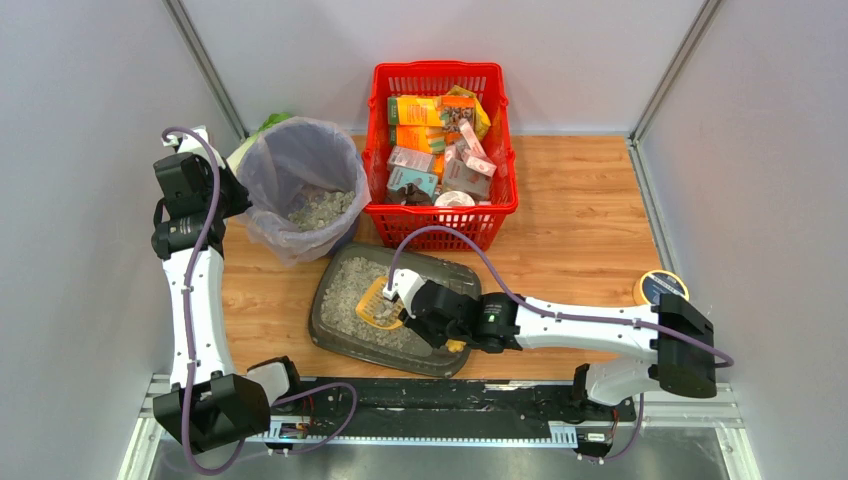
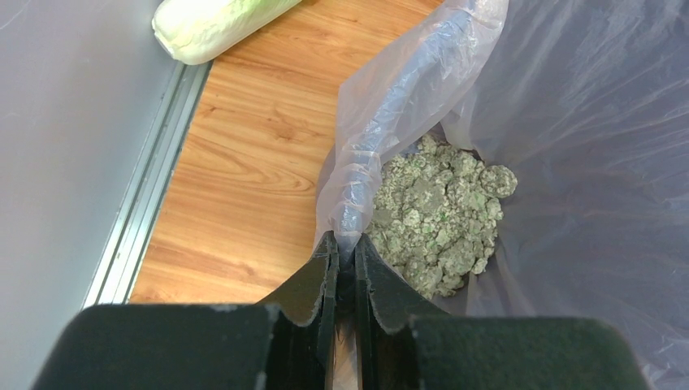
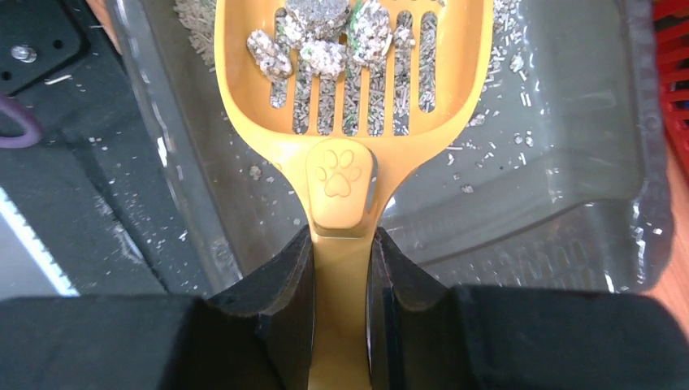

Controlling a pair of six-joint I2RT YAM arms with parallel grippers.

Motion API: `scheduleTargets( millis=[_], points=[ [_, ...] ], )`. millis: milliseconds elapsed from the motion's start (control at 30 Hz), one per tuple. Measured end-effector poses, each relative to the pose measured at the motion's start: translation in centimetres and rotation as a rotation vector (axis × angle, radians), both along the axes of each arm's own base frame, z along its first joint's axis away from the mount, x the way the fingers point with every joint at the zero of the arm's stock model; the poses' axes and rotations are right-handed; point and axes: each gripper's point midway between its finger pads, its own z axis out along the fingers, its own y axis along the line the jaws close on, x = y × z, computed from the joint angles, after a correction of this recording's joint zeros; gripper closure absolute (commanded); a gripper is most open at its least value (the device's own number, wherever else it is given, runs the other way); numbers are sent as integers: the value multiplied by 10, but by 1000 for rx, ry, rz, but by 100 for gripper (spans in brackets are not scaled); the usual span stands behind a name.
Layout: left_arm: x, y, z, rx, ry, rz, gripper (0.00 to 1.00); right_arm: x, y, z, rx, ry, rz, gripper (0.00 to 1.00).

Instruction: Clean the litter box

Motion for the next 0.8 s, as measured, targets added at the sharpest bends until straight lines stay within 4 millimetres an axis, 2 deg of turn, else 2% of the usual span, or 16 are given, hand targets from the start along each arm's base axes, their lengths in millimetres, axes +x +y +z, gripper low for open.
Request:
scheduleTargets(
  millis=[100, 267, 533, 733, 800],
  points=[
    [0, -1, 1, -1, -3, -4, 100, -4, -2, 23, 11, 8, 12, 100],
    [1, -1, 1, -1, -3, -4, 100, -4, 9, 75, 95, -8, 32, 100],
    [1, -1, 1, -2, -5, -6, 100, -5, 26, 144, 216, -38, 101, 100],
    [1, -1, 1, -2, -5, -6, 100, 14, 39, 203, 335, -82, 116, 100],
    [1, -1, 1, -2, -6, -7, 100, 23, 44, 207, 338, -86, 109, 100]
  ],
)
